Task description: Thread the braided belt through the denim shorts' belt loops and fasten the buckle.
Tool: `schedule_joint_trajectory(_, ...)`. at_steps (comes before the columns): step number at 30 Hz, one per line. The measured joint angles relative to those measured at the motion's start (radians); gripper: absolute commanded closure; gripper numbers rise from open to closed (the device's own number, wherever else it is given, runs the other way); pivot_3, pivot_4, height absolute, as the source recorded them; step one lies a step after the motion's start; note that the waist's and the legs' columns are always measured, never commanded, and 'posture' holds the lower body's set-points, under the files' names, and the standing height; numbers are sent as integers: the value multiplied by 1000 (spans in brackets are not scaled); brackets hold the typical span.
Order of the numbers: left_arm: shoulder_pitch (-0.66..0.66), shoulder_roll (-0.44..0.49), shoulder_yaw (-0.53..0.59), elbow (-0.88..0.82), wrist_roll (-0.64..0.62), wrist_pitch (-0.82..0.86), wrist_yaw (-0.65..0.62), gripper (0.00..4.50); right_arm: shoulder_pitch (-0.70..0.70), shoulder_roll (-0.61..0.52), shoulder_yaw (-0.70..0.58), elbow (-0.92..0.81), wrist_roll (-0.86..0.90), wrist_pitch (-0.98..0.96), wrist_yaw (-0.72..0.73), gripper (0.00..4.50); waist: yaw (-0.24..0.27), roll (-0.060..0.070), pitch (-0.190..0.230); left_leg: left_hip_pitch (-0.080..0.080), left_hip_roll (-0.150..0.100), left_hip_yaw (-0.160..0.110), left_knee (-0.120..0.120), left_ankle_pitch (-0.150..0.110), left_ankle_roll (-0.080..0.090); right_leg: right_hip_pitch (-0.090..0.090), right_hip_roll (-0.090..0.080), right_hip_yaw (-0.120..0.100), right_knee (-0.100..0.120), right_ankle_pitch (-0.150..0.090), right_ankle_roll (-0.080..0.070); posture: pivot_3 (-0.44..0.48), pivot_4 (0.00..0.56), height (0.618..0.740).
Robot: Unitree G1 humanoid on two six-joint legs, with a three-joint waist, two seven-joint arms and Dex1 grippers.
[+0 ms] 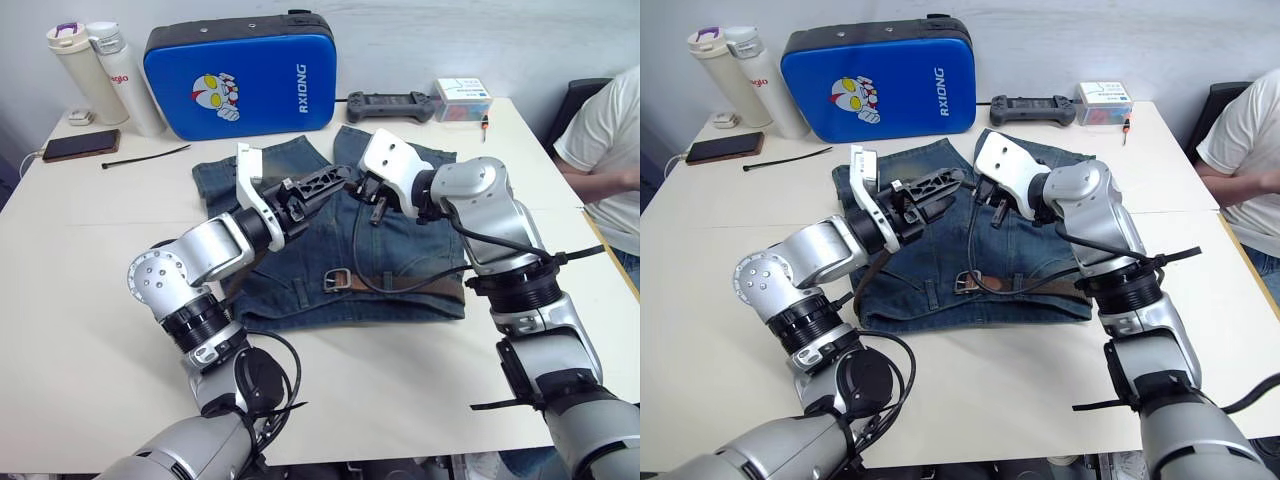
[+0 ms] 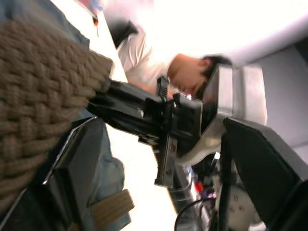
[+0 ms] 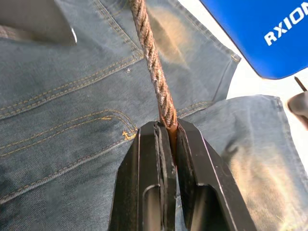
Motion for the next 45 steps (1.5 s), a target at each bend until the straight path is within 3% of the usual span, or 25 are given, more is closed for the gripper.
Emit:
schedule_joint_trajectory(2, 61, 16, -100, -10, -174, -81, 138, 68, 3, 0, 11, -7, 1, 8, -2, 4500, 1, 0, 0, 0, 0, 0, 1, 0, 0, 0, 0, 0, -1, 0, 0, 0, 150, 740)
schedule_joint_trajectory(3, 191, 15, -229, -44, -384, -218, 318, 68, 5, -8, 21, -31, 4, 17, 0, 4500, -1, 2, -1, 3, 0, 0, 2, -3, 0, 2, -1, 0, 1, 0, 0, 0, 150, 740)
schedule_joint_trajectory(4, 242, 14, -271, -53, -465, -287, 384, 68, 8, -17, 33, -39, 1, 24, 2, 4500, -1, -1, 0, 2, 1, 0, 3, -3, 0, 1, 0, 0, 0, 0, 0, 0, 150, 740)
schedule_joint_trajectory(9, 319, 10, -389, -144, -569, -652, 645, 68, 27, -44, 35, -157, 44, 83, 28, 4500, 4, -2, 1, 0, 1, 0, 8, -2, 0, 2, 1, 0, -2, 0, 0, 0, 150, 740)
schedule_joint_trajectory(17, 323, 2, -468, -215, -588, -942, 657, 68, 59, -73, 68, -300, 88, 166, 35, 4500, 21, -2, 1, 1, 1, 0, 7, -3, 1, 3, 1, 0, -4, 0, 0, 0, 150, 740)
schedule_joint_trajectory(26, 367, -14, -535, -248, -587, -1082, 667, 68, 113, -105, 118, -391, 104, 210, 1, 4500, 27, -2, 1, 1, 0, 0, 7, -3, 2, 4, 1, 0, -6, 0, 0, 0, 150, 740)
schedule_joint_trajectory(29, 377, -11, -548, -248, -587, -1105, 668, 913, 112, -107, 124, -394, 105, 209, -21, 4500, 24, -2, 1, 1, 1, 0, 7, -3, 2, 4, 1, 0, -6, 0, 0, 0, 150, 740)
schedule_joint_trajectory(37, 403, 31, -582, -239, -588, -1126, 689, 4396, 96, -129, 162, -397, 69, 173, -67, 4500, 27, -2, 1, 1, 0, 0, 7, -3, 2, 5, 1, 0, -8, 0, 0, 0, 150, 740)
schedule_joint_trajectory(45, 394, 65, -593, -238, -592, -1157, 690, 4458, 94, -137, 192, -395, 30, 118, -96, 4500, 26, -2, 1, 1, 1, -1, 6, -3, 2, 5, 1, 0, -9, 0, 0, 0, 150, 740)
